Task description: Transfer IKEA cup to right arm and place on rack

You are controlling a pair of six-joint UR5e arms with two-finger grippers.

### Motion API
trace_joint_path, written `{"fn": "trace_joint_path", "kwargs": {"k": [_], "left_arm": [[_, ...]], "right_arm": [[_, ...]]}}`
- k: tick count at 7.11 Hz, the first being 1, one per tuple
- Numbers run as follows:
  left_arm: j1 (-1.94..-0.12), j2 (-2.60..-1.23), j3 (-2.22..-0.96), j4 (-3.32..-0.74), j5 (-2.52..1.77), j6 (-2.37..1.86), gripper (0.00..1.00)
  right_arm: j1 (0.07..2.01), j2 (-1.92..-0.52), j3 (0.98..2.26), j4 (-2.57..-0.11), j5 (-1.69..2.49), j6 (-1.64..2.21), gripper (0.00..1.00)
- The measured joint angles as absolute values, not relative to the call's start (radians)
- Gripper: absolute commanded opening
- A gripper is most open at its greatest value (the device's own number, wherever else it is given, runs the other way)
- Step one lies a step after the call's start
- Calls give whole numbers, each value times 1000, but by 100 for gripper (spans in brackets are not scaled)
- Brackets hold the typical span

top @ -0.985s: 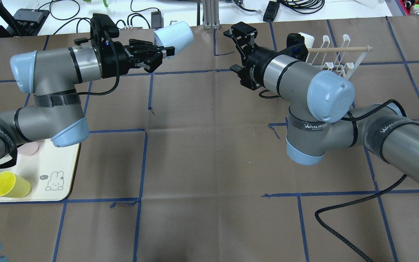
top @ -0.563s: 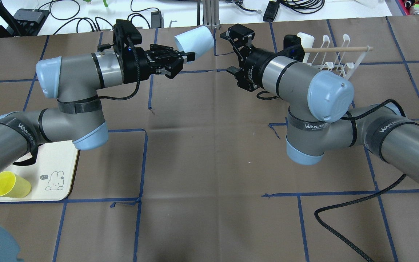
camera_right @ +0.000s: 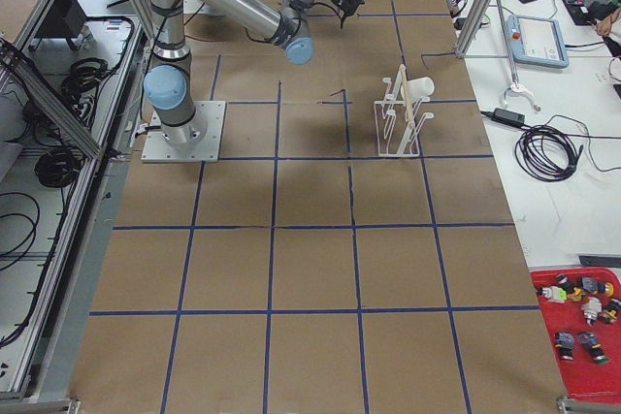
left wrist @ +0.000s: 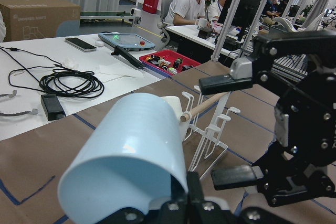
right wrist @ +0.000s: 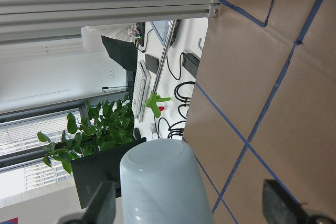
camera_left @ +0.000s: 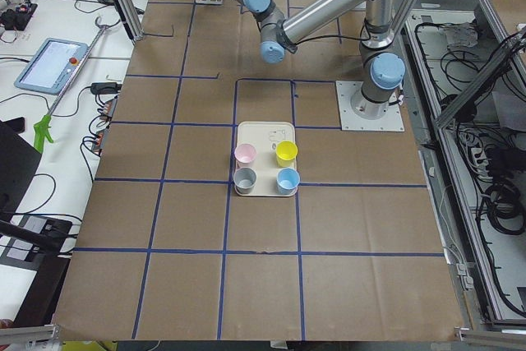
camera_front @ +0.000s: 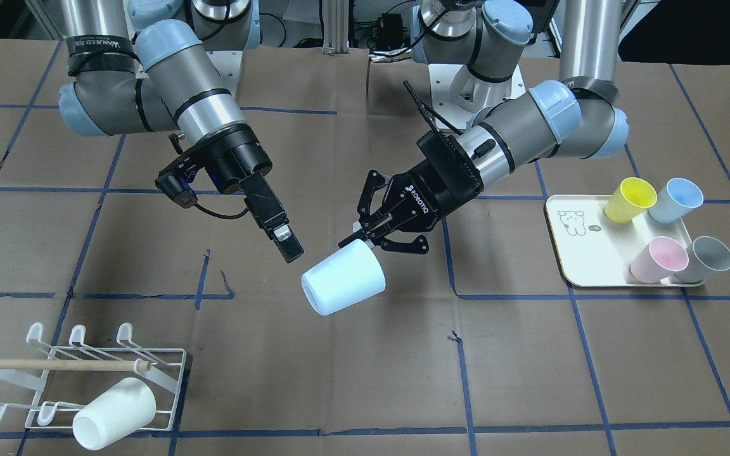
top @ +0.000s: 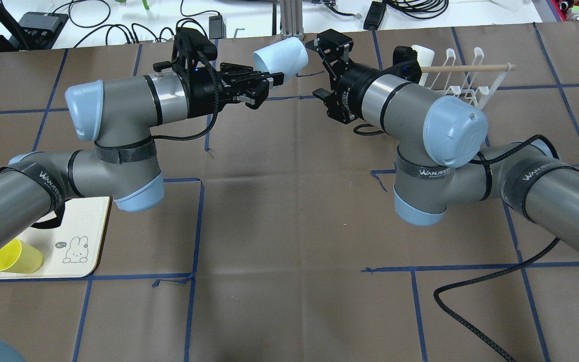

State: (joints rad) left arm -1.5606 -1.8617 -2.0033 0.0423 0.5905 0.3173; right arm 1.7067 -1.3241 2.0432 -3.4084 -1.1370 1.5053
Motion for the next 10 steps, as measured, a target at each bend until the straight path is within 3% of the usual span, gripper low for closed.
{"fn": "trace_joint_path", "kwargs": {"k": [10], "left_arm": [[-1590, -1868, -2012, 62, 592, 314, 4]], "right_arm": [[1739, -1194, 1910, -3413, -1133, 1541, 98]]}}
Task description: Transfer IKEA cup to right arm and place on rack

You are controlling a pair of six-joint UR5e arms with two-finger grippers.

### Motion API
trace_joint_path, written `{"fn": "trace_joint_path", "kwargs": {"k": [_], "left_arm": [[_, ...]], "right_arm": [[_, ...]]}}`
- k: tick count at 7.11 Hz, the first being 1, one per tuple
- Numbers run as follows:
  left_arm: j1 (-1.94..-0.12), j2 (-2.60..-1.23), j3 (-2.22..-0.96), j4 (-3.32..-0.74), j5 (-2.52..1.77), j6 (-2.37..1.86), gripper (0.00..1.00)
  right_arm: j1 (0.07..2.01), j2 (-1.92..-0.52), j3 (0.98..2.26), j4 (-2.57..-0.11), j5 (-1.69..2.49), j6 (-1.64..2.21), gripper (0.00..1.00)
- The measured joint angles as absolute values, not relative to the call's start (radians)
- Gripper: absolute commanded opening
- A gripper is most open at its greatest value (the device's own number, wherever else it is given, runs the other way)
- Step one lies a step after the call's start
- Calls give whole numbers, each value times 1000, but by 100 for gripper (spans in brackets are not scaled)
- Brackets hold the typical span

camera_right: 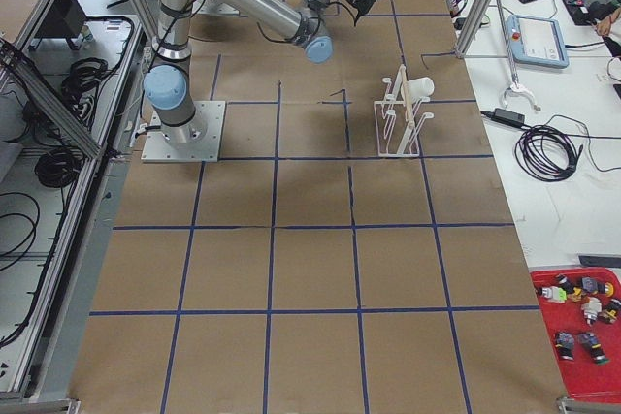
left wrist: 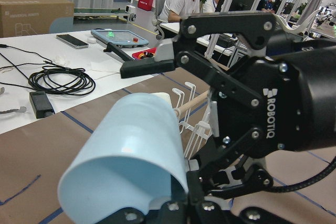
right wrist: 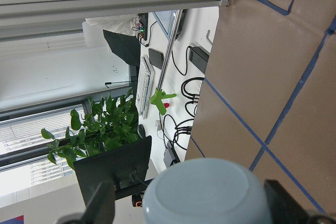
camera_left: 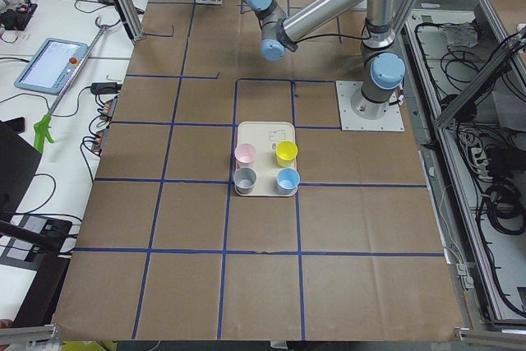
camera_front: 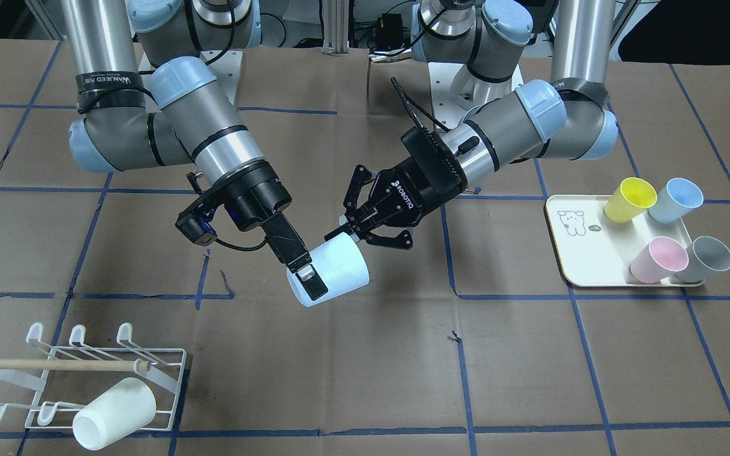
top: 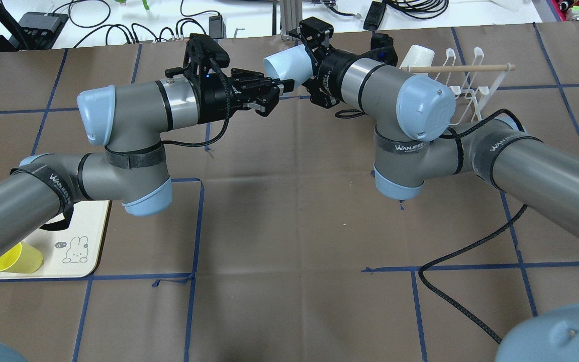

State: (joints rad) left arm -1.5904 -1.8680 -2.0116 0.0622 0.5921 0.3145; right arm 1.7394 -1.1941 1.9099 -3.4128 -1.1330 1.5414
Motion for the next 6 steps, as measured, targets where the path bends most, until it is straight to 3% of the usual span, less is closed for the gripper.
{"fn": "trace_joint_path", "kwargs": {"k": [3, 5, 6], "left_arm": [[-1591, -1869, -2011, 66, 592, 314, 4], [-1591, -1865, -2011, 65, 592, 310, 4], [-1591, -1863, -2011, 66, 593, 309, 4]], "right_arm": [[1740, -1192, 1912, -3411, -1134, 1542, 96], [1740, -1192, 1912, -3410, -1132, 1538, 59], [1740, -1192, 1912, -3409, -1128, 1532, 55]]}}
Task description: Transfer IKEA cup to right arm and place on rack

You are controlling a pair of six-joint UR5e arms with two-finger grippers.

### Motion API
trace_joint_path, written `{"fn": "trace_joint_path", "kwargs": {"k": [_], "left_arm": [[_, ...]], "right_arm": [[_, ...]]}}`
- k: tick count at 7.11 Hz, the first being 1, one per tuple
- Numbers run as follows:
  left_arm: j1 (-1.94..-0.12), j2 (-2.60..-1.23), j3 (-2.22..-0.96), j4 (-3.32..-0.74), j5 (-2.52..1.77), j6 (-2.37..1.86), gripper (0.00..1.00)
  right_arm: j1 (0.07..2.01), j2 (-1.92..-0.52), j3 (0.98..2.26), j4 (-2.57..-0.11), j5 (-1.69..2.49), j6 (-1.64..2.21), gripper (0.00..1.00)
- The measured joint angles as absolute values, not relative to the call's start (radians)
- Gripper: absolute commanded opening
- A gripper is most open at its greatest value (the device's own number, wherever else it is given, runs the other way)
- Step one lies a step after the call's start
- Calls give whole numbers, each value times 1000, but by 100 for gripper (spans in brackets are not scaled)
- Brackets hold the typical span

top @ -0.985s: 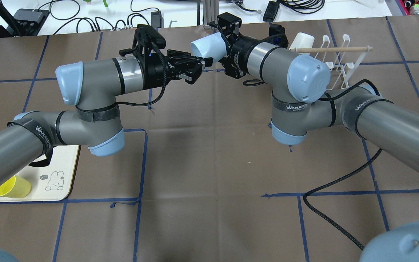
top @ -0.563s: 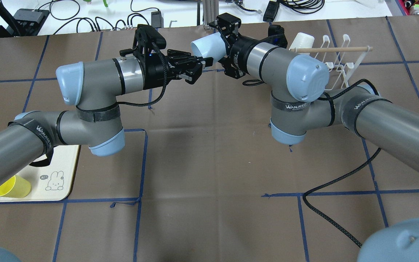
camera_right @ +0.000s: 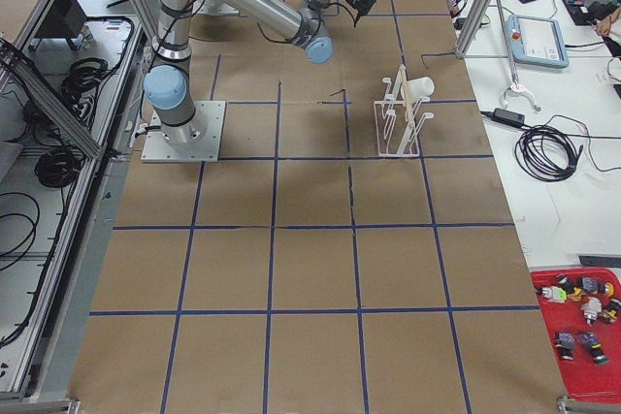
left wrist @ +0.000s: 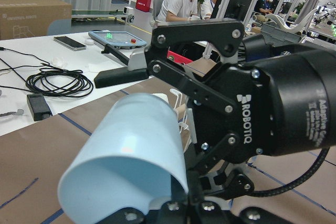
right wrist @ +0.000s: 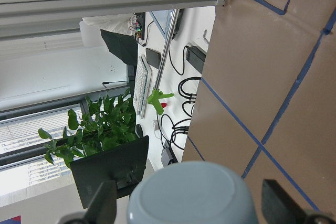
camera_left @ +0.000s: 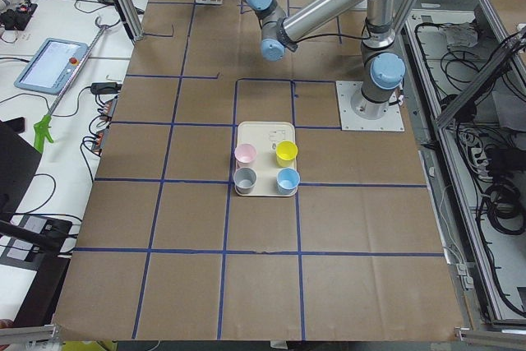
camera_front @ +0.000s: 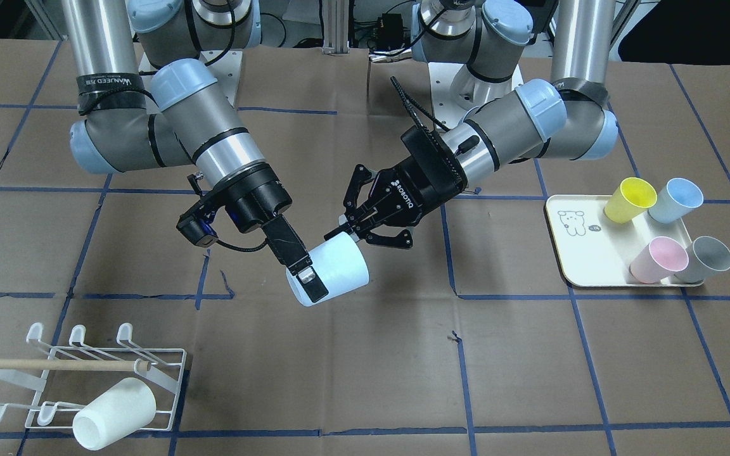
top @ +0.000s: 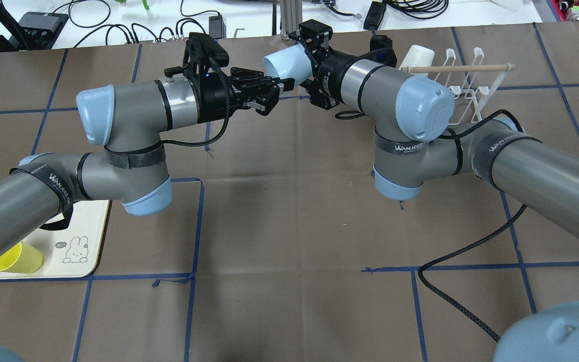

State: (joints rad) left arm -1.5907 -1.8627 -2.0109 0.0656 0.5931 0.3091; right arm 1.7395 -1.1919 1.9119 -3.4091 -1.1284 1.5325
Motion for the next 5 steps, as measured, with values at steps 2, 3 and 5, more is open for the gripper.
{"fn": "trace_joint_path", "kwargs": {"k": [2, 3, 5], "left_arm": [[-1591, -1861, -2011, 66, 594, 308, 5], [-1591, -1861, -2011, 66, 594, 308, 13], [-1591, -1862, -2004, 65, 594, 292, 48]], "right_arm": [[1739, -1192, 1911, -3408, -1123, 1528, 47], [1739, -1192, 1911, -3407, -1122, 1528, 46], [1739, -1192, 1911, -3406, -1120, 1528, 45]]}}
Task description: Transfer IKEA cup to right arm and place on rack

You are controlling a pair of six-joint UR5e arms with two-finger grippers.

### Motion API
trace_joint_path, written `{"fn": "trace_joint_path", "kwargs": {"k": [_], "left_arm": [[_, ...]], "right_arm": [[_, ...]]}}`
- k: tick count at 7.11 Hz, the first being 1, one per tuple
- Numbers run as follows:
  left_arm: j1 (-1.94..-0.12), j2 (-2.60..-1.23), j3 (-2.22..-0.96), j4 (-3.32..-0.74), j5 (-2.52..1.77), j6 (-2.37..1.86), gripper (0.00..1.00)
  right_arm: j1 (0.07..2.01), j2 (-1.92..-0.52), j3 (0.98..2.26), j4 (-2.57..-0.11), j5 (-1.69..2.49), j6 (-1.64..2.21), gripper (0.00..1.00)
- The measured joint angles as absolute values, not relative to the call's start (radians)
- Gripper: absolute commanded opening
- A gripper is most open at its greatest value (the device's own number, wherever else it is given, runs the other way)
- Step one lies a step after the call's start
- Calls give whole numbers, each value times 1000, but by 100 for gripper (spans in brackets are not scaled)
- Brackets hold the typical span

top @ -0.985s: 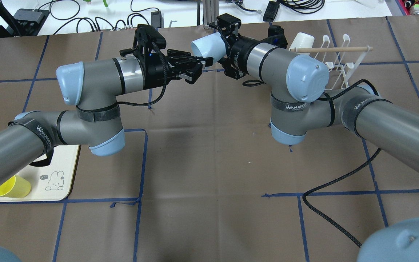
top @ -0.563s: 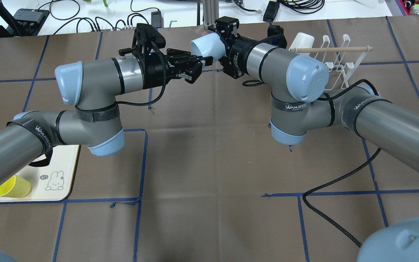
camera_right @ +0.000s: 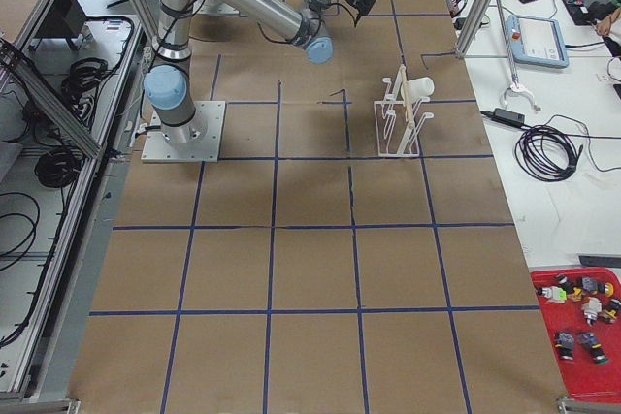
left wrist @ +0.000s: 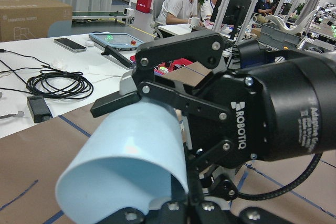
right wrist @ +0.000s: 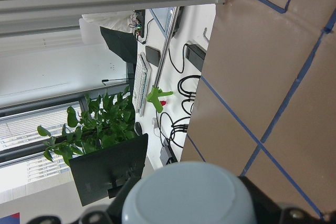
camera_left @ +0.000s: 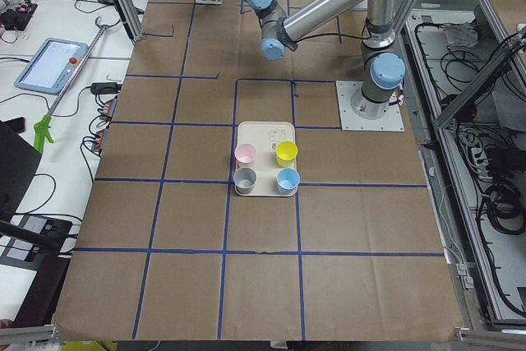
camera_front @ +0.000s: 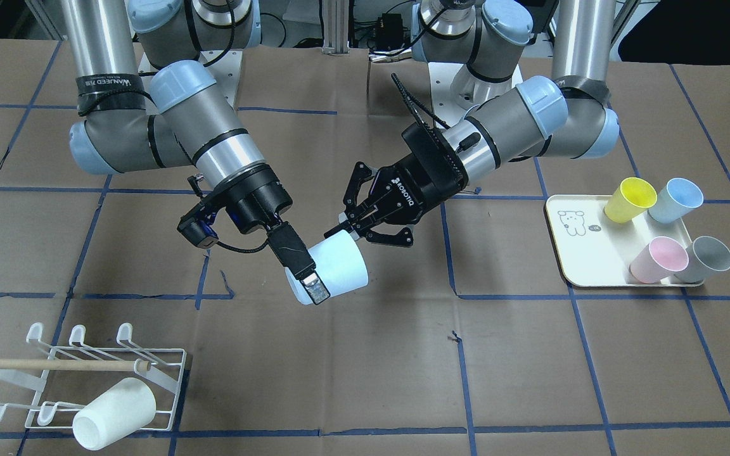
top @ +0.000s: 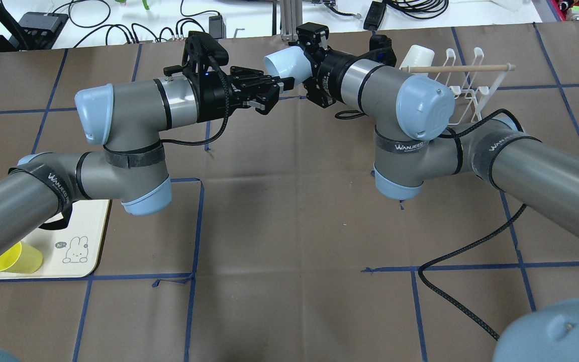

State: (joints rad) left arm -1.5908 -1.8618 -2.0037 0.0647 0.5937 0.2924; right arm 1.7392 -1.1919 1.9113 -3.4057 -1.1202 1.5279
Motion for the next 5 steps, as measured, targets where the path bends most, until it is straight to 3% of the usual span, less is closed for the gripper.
{"fn": "trace_joint_path", "kwargs": {"k": [1, 3, 5], "left_arm": [[-1590, -1861, -2000, 65, 596, 278, 70], [-1591, -1867, -1999, 66, 599, 266, 98], [-1590, -1860, -1998, 66, 599, 245, 99]], "right_arm": [[1740, -1192, 1912, -3405, -1120, 1528, 44], [1740, -1192, 1911, -3404, -1119, 1528, 44], [1739, -1192, 1911, -3406, -1119, 1527, 44]]}}
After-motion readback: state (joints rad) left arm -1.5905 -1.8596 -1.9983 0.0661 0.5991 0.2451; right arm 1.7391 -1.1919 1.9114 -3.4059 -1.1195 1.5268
